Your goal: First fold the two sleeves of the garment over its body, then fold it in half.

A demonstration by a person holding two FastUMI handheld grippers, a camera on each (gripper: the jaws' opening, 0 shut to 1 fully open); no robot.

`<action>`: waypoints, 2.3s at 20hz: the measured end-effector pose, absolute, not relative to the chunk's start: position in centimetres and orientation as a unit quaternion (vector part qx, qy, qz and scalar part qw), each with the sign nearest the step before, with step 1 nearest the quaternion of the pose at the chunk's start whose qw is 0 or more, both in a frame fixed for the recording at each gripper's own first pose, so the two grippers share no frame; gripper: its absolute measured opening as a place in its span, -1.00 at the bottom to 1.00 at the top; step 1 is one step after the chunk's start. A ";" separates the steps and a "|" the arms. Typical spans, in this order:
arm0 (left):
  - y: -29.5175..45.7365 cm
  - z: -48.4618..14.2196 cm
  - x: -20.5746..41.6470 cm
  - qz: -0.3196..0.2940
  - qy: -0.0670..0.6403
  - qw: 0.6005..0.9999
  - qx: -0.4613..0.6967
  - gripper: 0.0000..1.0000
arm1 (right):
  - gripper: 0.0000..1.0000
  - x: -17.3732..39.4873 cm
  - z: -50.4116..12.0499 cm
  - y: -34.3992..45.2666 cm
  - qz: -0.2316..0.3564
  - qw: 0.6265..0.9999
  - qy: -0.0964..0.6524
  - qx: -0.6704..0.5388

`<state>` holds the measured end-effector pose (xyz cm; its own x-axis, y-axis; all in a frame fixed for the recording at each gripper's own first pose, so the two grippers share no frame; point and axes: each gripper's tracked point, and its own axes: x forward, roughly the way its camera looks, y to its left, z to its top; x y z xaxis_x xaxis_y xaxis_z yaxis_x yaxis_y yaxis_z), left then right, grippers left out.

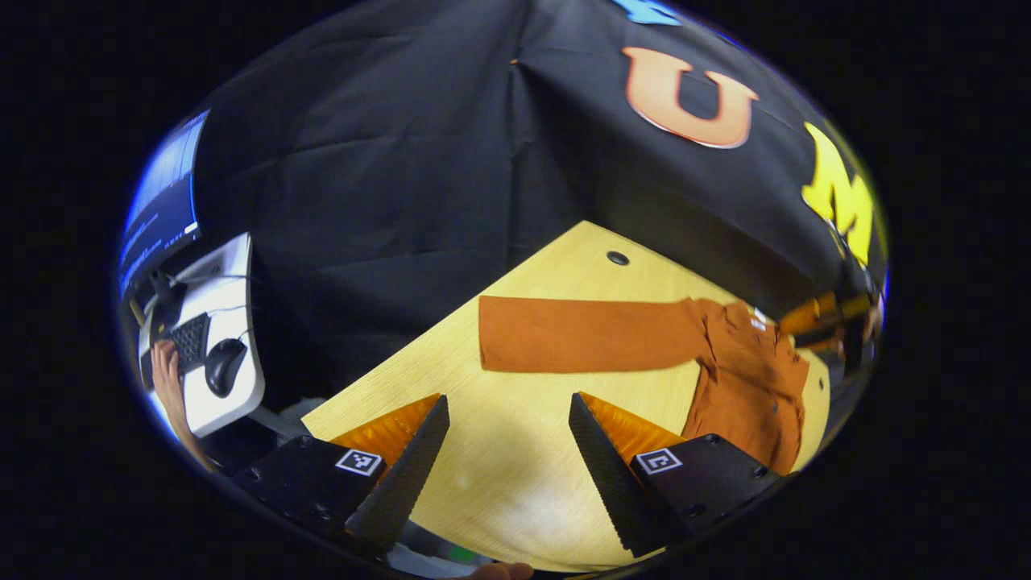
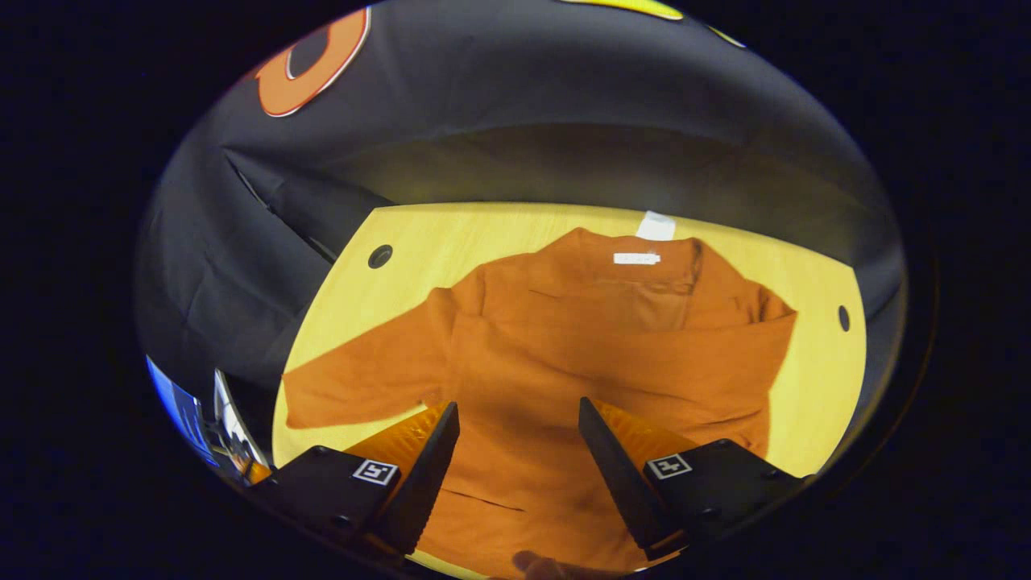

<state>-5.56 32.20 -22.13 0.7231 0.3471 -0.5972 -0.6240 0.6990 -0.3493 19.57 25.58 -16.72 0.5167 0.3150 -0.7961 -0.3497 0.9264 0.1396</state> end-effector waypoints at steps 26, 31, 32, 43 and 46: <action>41.3 -32.7 6.4 0.252 0.546 0.713 -0.361 0.10 | 0.92 -1.8 -19.1 -4.1 0.082 0.876 0.474 -0.016; 40.5 -32.6 7.7 0.242 0.561 0.702 -0.365 0.01 | 0.92 -4.0 -20.7 -9.0 0.036 0.867 0.494 -0.057; 40.3 -33.0 8.0 0.236 0.559 0.706 -0.365 -0.33 | 0.92 -4.2 -21.2 -9.9 0.028 0.865 0.496 -0.069; 37.6 -28.6 9.4 0.209 0.522 0.742 -0.365 -0.94 | 0.87 -6.9 -25.7 -11.6 0.036 0.838 0.536 -0.094; 35.8 -24.8 11.0 0.191 0.502 0.765 -0.354 -0.94 | 0.87 -6.9 -26.2 -11.3 0.053 0.840 0.532 -0.094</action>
<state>10.97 35.77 -24.78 0.4217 -0.0630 -0.9045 -0.6488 0.6759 -0.3496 -6.93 -11.27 -26.17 0.4290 -0.0104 -0.9032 -0.1885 0.9769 -0.1008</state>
